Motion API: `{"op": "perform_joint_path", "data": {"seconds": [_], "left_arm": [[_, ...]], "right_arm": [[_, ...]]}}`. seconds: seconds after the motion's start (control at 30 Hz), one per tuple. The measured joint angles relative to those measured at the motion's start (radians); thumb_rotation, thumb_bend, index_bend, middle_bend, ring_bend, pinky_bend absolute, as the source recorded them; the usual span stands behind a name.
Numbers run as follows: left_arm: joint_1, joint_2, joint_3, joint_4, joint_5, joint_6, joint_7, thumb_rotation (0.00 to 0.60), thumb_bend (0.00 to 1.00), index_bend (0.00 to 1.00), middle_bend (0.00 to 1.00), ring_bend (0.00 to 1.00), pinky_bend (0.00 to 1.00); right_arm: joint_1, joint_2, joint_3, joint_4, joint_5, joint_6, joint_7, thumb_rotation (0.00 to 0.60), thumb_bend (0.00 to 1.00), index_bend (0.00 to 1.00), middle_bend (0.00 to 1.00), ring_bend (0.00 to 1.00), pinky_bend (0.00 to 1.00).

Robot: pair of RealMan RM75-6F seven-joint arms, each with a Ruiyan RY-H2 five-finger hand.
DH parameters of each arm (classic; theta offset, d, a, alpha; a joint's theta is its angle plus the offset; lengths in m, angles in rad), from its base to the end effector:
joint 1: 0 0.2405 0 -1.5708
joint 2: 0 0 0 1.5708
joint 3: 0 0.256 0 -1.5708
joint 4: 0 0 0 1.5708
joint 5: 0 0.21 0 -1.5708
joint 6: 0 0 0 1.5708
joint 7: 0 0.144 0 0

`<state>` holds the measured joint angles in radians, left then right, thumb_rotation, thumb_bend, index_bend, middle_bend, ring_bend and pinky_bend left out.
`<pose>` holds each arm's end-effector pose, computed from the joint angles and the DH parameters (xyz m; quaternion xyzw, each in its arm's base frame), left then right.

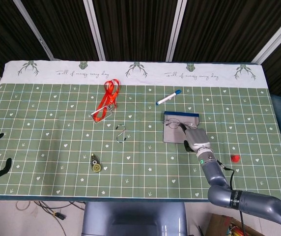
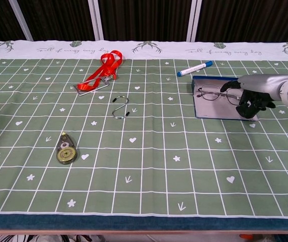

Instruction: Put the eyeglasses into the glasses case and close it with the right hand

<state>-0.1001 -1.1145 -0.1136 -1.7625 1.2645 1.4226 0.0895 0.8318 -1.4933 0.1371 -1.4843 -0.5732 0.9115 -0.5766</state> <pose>-0.3065 0.1932 0.1565 -0.5224 -0.4592 -0.3685 0.6168 -0.1933 -0.3615 -0.0072 0.7045 -0.4689 0.2251 0.4829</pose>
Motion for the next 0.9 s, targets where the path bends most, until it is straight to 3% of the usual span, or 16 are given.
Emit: {"op": "perform_joint_path", "data": {"seconds": [0.9], "left_arm": [[0.001, -0.003, 0.0, 0.001, 0.001, 0.005, 0.002, 0.6, 0.39, 0.12, 0.0, 0.0, 0.0]], "right_arm": [[0.029, -0.013, -0.002, 0.046, 0.081, -0.013, -0.028, 0.6, 0.67, 0.1, 0.73, 0.8, 0.82]]}}
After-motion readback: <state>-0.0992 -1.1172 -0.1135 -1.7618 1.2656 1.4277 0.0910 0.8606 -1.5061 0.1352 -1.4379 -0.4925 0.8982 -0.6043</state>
